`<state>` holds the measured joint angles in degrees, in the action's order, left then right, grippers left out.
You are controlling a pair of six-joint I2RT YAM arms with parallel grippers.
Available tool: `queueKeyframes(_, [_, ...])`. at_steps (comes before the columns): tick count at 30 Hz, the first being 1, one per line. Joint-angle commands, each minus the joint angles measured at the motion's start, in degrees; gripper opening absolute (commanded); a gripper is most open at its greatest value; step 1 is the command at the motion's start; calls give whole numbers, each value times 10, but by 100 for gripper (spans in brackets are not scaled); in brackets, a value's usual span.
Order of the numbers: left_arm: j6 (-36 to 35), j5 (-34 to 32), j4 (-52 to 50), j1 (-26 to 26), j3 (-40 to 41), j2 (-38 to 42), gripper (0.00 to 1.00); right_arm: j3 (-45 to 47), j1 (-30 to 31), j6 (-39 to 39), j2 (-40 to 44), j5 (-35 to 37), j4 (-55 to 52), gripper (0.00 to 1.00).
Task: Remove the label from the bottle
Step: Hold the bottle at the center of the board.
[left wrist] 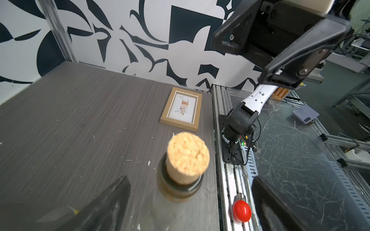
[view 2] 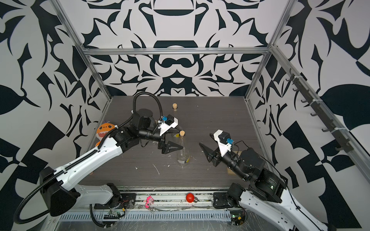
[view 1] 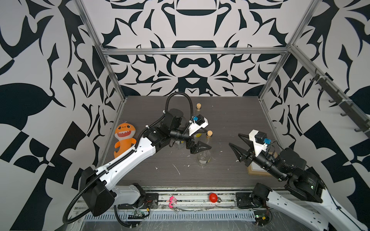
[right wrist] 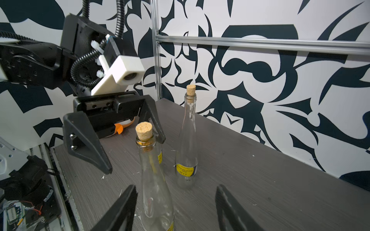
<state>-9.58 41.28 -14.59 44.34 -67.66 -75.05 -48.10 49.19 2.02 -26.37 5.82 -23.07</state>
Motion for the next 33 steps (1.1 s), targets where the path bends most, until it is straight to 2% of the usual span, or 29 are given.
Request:
queueKeyframes(1, [-22, 28, 15, 1, -15, -18, 99, 6, -1, 18, -3, 6, -11, 65])
queueKeyframes(14, [-48, 51, 38, 0, -23, -61, 98, 10, -1, 0, -19, -24, 3, 64])
queueKeyframes(23, [-49, 64, 42, -2, -37, -72, 84, 20, -1, 4, -15, -28, 3, 64])
queueKeyframes(33, [-42, 43, 39, -3, -41, -71, 52, 20, -1, 4, -28, -49, -4, 64])
